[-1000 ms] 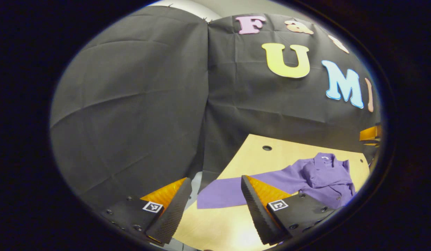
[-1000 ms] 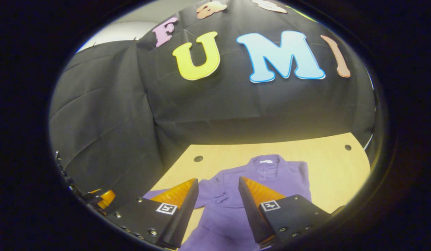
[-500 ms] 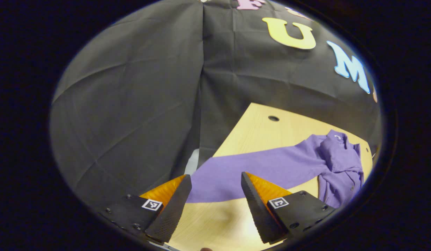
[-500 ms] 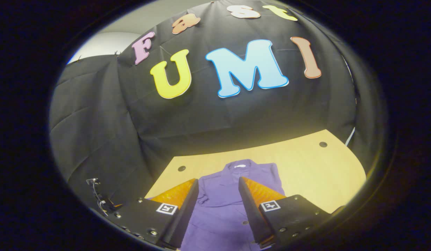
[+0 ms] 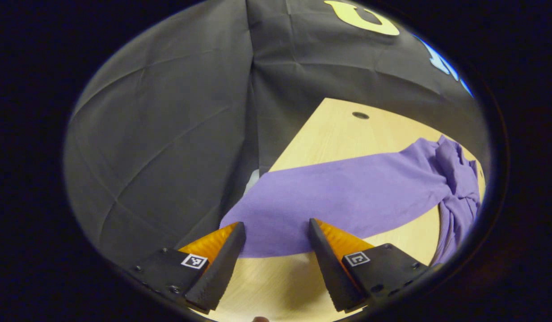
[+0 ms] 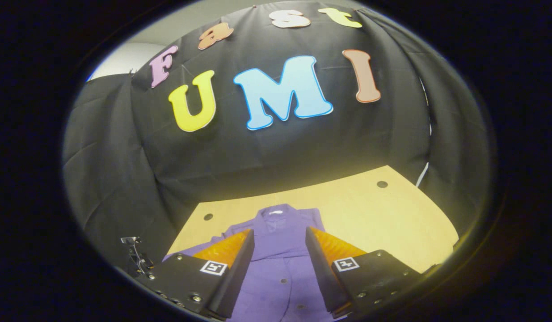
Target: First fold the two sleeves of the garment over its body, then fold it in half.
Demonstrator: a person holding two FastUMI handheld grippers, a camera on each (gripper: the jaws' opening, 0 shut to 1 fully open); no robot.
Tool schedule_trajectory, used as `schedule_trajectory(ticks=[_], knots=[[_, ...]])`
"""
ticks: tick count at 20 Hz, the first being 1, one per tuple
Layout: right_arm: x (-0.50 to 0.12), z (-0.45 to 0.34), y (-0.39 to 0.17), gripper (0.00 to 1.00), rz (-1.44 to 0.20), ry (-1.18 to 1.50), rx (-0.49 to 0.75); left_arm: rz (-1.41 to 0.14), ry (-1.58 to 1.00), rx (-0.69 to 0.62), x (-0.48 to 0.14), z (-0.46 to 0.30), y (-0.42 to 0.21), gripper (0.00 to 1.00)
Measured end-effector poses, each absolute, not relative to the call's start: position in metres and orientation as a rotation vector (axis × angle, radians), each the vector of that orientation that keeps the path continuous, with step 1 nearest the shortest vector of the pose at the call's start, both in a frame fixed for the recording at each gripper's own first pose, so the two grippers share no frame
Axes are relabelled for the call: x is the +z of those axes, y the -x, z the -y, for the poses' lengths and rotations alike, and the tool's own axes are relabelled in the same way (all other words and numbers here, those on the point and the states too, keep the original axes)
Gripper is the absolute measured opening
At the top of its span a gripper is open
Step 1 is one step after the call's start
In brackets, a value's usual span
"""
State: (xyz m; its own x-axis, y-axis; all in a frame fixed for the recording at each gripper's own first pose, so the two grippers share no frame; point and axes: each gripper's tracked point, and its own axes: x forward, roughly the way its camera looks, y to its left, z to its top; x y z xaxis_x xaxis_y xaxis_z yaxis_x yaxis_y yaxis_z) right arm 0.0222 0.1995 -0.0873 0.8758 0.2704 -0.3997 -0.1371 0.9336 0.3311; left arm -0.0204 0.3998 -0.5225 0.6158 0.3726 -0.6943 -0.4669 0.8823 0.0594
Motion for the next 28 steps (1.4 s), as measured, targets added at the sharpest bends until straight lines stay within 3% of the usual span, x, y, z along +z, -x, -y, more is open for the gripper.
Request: schedule_trajectory(ticks=[7, 10, 12, 13, 14, 15, 16, 18, 19, 20, 23, 28], knots=[[-0.099, -0.196, -0.023, 0.71, -0.487, -0.308, 0.217, -0.749, 0.172, 0.465, -0.527, -0.394, 0.021, 0.90], [-0.101, -0.193, -0.025, 0.71, -0.493, -0.311, 0.217, -0.734, 0.166, 0.450, -0.528, -0.386, 0.015, 0.67], [-0.104, -0.188, -0.025, 0.71, -0.499, -0.318, 0.211, -0.709, 0.195, 0.431, -0.524, -0.380, 0.013, 0.65], [-0.105, -0.185, -0.025, 0.71, -0.501, -0.321, 0.208, -0.707, 0.208, 0.431, -0.525, -0.376, 0.011, 0.48], [-0.106, -0.182, -0.026, 0.65, -0.504, -0.323, 0.204, -0.696, 0.213, 0.437, -0.527, -0.374, 0.007, 0.31], [-0.107, -0.178, -0.025, 0.71, -0.506, -0.323, 0.199, -0.701, 0.221, 0.452, -0.529, -0.373, 0.007, 0.23], [-0.107, -0.174, -0.025, 0.71, -0.507, -0.323, 0.193, -0.705, 0.229, 0.467, -0.528, -0.375, 0.007, 0.14], [-0.111, -0.168, -0.025, 0.71, -0.516, -0.323, 0.186, -0.737, 0.243, 0.492, -0.523, -0.378, 0.007, 0.11], [-0.112, -0.165, -0.025, 0.65, -0.518, -0.324, 0.183, -0.753, 0.241, 0.505, -0.523, -0.378, 0.007, 0.07], [-0.112, -0.162, -0.025, 0.71, -0.519, -0.325, 0.179, -0.767, 0.239, 0.511, -0.524, -0.379, 0.007, 0.07], [-0.116, -0.153, -0.026, 0.71, -0.526, -0.331, 0.171, -0.793, 0.221, 0.523, -0.517, -0.376, 0.003, 0.07], [-0.116, -0.145, -0.028, 0.71, -0.525, -0.350, 0.169, -0.708, 0.212, 0.440, -0.468, -0.342, -0.038, 0.07]])
